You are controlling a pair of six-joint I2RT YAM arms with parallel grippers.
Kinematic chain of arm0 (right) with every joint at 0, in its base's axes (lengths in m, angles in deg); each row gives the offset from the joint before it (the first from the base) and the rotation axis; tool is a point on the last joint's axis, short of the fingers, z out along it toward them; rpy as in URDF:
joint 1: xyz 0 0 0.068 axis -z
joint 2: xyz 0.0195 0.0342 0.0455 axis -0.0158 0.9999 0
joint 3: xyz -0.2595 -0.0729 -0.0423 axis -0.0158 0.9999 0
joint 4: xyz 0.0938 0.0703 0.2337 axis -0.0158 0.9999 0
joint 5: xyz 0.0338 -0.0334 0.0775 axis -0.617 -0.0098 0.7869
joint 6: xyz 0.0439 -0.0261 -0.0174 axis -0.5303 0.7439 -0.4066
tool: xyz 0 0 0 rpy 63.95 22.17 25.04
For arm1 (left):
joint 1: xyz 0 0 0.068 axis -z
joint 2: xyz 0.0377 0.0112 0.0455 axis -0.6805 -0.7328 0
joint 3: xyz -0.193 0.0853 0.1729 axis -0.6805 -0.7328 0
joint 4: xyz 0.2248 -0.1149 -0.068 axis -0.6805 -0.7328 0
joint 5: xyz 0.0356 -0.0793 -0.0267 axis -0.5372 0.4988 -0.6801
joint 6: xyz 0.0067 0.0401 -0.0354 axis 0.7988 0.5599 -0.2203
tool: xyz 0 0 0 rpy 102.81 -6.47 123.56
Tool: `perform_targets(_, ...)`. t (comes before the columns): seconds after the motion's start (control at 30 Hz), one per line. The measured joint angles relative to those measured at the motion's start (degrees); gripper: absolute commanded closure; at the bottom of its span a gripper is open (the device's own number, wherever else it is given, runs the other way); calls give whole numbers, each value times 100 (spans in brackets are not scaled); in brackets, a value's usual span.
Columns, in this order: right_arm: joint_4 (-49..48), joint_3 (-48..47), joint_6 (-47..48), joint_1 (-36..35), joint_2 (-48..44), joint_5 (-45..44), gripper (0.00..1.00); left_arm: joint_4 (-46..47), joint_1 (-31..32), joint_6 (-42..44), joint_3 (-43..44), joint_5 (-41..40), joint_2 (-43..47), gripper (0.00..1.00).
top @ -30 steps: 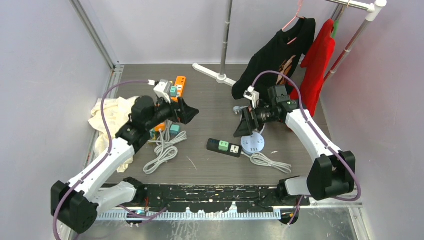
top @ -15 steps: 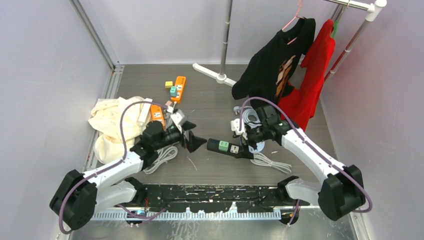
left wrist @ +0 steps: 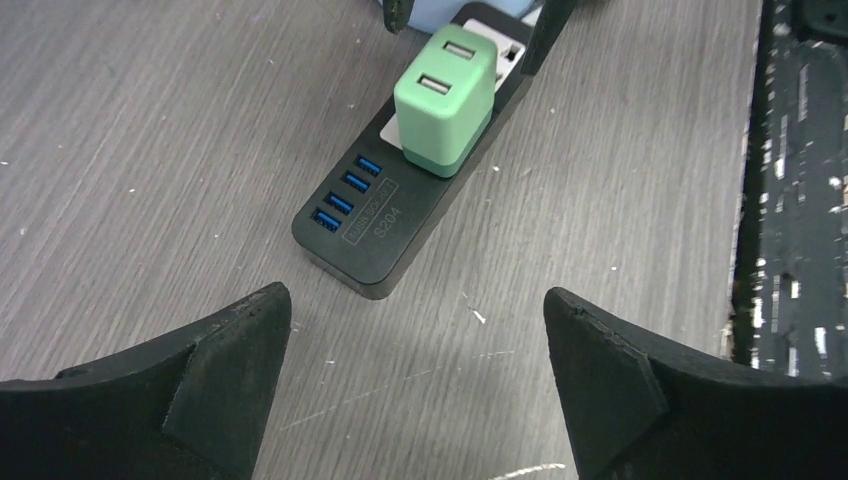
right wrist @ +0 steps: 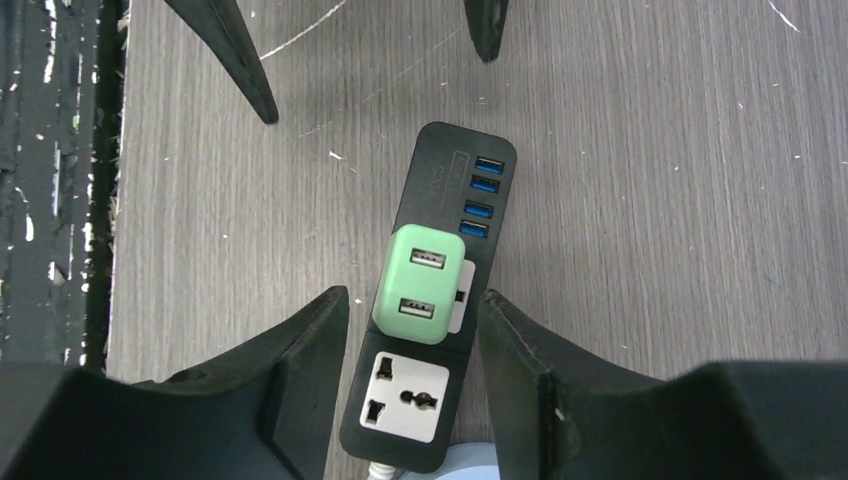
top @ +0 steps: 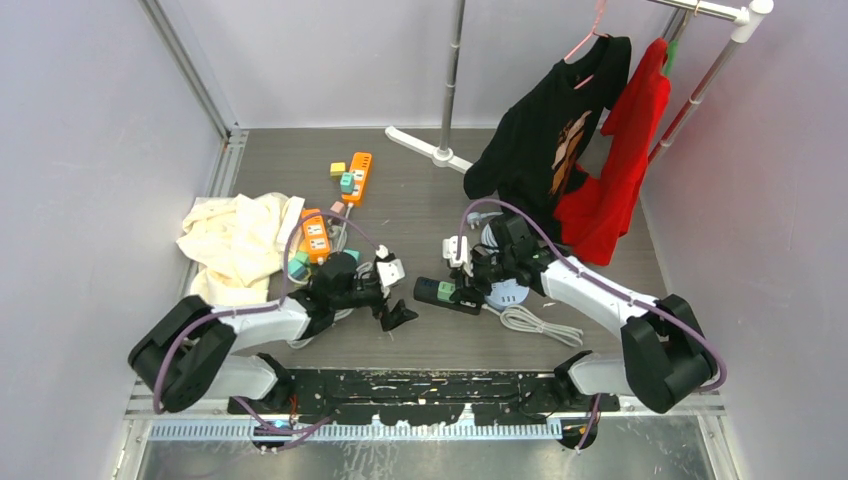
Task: Pull the plug off the socket
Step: Remove the plug from the socket.
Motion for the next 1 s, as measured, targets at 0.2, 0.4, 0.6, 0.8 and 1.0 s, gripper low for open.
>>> perform_targets(0.2, -341, 63, -48, -116, 210, -101, 50, 273, 2, 337, 348, 68, -905, 8)
perform_targets(0.4, -546, 151, -28, -275, 378, -131, 67, 728, 2, 442, 737, 299, -1762, 12)
perform_targets(0.6, -590, 151, -17, -291, 393, -122, 90, 1093, 13, 437, 920, 597, -2411, 18)
perform_targets(0.8, -450, 149, 179, -295, 393, 94, 95, 1338, 50, 433, 1008, 852, -2796, 25)
perform_targets(1.0, -356, 149, 284, -302, 393, 243, 99, 1681, 205, 393, 1106, 1014, -3115, 49)
